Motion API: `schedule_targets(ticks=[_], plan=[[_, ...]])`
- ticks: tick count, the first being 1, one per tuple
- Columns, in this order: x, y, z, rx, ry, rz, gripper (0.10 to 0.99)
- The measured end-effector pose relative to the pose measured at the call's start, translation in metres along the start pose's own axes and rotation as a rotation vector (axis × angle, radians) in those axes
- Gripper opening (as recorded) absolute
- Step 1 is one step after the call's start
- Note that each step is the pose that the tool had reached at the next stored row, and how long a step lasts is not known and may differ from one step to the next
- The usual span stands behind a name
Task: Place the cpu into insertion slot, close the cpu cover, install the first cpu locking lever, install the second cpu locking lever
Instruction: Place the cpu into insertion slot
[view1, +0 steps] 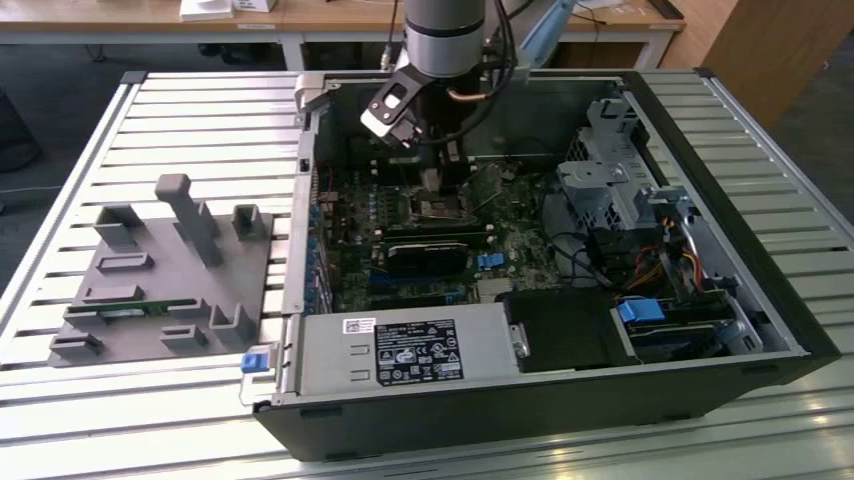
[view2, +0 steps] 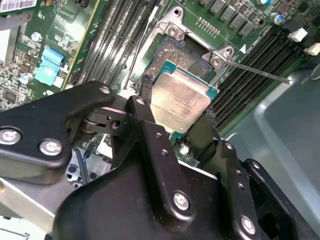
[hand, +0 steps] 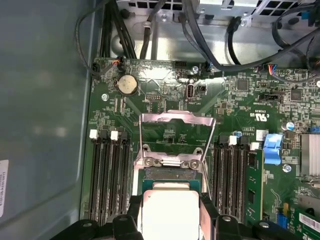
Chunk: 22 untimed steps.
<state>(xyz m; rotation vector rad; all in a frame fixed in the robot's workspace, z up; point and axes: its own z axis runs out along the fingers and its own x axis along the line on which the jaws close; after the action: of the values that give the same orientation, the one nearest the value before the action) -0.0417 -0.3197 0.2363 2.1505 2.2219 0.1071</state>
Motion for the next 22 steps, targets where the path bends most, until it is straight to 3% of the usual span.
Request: schedule_targets(ticks=[22], plan=[[0.0004,-0.0029,0.0221,0.001,-0.0013,0.006,0.541]])
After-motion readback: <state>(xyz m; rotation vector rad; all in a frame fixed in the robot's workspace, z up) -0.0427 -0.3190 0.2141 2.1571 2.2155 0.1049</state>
